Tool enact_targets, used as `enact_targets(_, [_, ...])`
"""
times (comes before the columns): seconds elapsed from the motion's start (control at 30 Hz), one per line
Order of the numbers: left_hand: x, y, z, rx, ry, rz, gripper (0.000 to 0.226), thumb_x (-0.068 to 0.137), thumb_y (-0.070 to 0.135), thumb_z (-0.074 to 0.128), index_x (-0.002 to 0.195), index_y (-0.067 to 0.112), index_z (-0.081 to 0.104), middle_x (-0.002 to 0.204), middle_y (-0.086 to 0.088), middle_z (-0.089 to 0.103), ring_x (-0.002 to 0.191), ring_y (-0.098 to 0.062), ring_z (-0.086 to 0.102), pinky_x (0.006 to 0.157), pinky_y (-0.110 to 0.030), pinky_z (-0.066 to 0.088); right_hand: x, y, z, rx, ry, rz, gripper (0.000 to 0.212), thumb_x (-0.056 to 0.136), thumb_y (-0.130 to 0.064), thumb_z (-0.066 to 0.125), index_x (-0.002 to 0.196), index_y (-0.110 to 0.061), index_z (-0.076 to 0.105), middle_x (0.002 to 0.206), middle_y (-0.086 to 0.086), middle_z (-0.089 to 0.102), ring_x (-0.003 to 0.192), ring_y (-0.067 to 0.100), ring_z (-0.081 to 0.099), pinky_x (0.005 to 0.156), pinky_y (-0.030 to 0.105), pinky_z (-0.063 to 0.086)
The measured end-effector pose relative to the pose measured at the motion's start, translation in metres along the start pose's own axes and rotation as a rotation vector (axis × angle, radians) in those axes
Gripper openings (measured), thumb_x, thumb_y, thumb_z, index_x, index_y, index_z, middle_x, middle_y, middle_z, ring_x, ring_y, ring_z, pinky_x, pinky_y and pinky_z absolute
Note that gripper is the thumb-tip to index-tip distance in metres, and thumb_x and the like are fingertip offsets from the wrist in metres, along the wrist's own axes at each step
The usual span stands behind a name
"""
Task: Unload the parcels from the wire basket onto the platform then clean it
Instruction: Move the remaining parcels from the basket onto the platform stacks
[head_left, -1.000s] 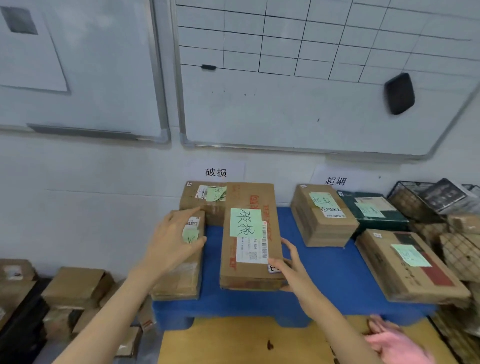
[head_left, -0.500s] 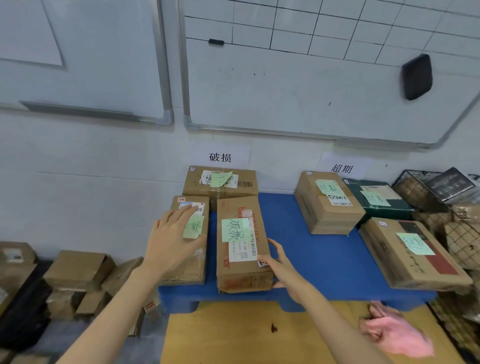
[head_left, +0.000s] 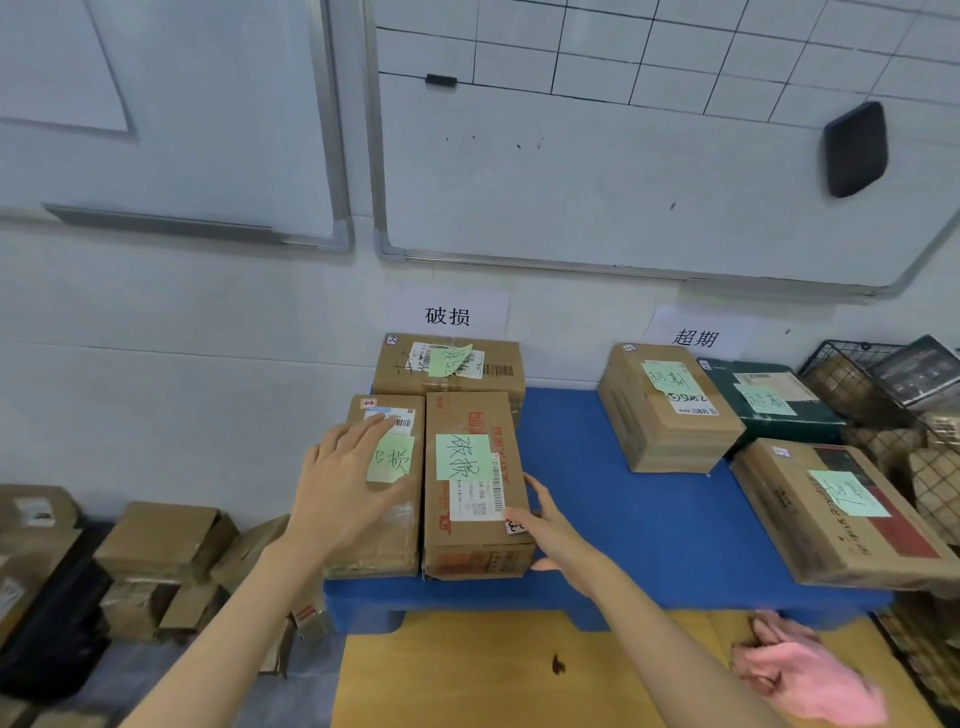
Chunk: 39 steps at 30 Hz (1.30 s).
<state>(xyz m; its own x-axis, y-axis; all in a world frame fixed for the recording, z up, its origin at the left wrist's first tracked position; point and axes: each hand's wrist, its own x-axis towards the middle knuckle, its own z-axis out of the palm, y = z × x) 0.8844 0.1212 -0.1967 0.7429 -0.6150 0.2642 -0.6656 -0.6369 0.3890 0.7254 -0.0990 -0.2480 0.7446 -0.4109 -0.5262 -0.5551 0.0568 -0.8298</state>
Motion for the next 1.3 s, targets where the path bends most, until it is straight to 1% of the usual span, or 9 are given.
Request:
enact_targets(0.13, [0.007,0.008,0.001,0.012,-0.018,0.021,0.084,0.072,0.070,0.032,0.145,0.030,0.044,0.150,0.009,0.044,0.138,-0.021,0.035,0.109,-0.042,0.030,0.000,-0.004,-0.008,-0.087,0.029,-0.049,0.081,0.094,-0.037,0.066,0.154,-0.039,0.012,0.148,0.004,0.042,0.130,0.020,0.045,0.098,0.035,0.041])
enact_targets(0.23, [0.015,0.019,0.000,0.018,-0.024,0.048,0.084,0.072,0.070,0.033,0.146,0.030,0.043,0.151,0.010,0.042,0.139,-0.022,0.035,0.110,-0.042,0.030,-0.001,-0.015,-0.021,-0.174,0.072,-0.117,0.072,0.094,-0.039,0.064,0.153,-0.033,0.022,0.155,0.007,0.032,0.143,0.017,0.030,0.109,0.032,0.032])
enact_targets(0.4, [0.035,0.048,0.001,0.032,-0.030,0.139,0.082,0.072,0.068,0.035,0.146,0.032,0.042,0.150,0.010,0.045,0.137,-0.021,0.036,0.109,-0.043,0.030,-0.018,-0.037,-0.058,-0.371,0.231,-0.266,0.067,0.096,-0.043,0.060,0.154,-0.032,0.028,0.158,-0.001,0.027,0.146,0.015,0.026,0.113,0.030,0.027])
enact_targets(0.47, [0.042,0.066,0.000,0.031,-0.024,0.168,0.083,0.073,0.068,0.033,0.146,0.031,0.042,0.150,0.009,0.045,0.137,-0.022,0.036,0.108,-0.043,0.030,-0.028,-0.044,-0.074,-0.476,0.297,-0.314,0.067,0.095,-0.047,0.059,0.153,-0.035,0.028,0.159,-0.005,0.026,0.145,0.014,0.027,0.114,0.034,0.030])
enact_targets(0.63, [0.060,0.132,0.009,0.038,-0.054,0.288,0.084,0.075,0.067,0.029,0.150,0.030,0.035,0.157,0.009,0.034,0.142,-0.021,0.030,0.112,-0.042,0.025,-0.070,-0.052,-0.129,-0.695,0.508,-0.360,0.070,0.093,-0.055,0.056,0.153,-0.038,0.025,0.158,-0.012,0.026,0.146,0.013,0.022,0.106,0.037,0.035])
enact_targets(0.77, [0.066,0.195,0.022,0.035,-0.063,0.368,0.090,0.073,0.070,0.022,0.150,0.026,0.038,0.156,0.005,0.037,0.141,-0.023,0.034,0.112,-0.041,0.028,-0.107,-0.046,-0.177,-0.867,0.694,-0.353,0.074,0.093,-0.061,0.051,0.155,-0.035,0.021,0.163,-0.005,0.018,0.149,0.018,0.016,0.115,0.041,0.031])
enact_targets(0.9, [0.060,0.272,0.040,-0.022,-0.066,0.466,0.086,0.077,0.070,0.026,0.148,0.025,0.041,0.153,0.001,0.042,0.138,-0.025,0.039,0.110,-0.043,0.031,-0.155,-0.025,-0.233,-1.001,0.853,-0.316,0.075,0.093,-0.065,0.045,0.156,-0.033,0.019,0.164,0.000,0.018,0.150,0.024,0.016,0.119,0.044,0.023])
enact_targets(1.1, [0.032,0.397,0.074,-0.019,-0.098,0.590,0.088,0.074,0.071,0.023,0.149,0.028,0.039,0.155,0.003,0.039,0.140,-0.025,0.036,0.108,-0.044,0.032,-0.240,0.030,-0.329,-1.024,0.975,-0.208,0.076,0.093,-0.067,0.043,0.156,-0.034,0.018,0.164,0.000,0.017,0.150,0.025,0.014,0.120,0.041,0.017])
enact_targets(1.3, [-0.010,0.515,0.109,-0.016,-0.111,0.669,0.091,0.074,0.074,0.016,0.153,0.031,0.030,0.159,0.005,0.030,0.145,-0.023,0.027,0.113,-0.043,0.025,-0.319,0.096,-0.421,-1.005,1.042,-0.097,0.081,0.090,-0.069,0.046,0.157,-0.034,0.015,0.166,0.003,0.006,0.152,0.028,0.007,0.120,0.048,0.016])
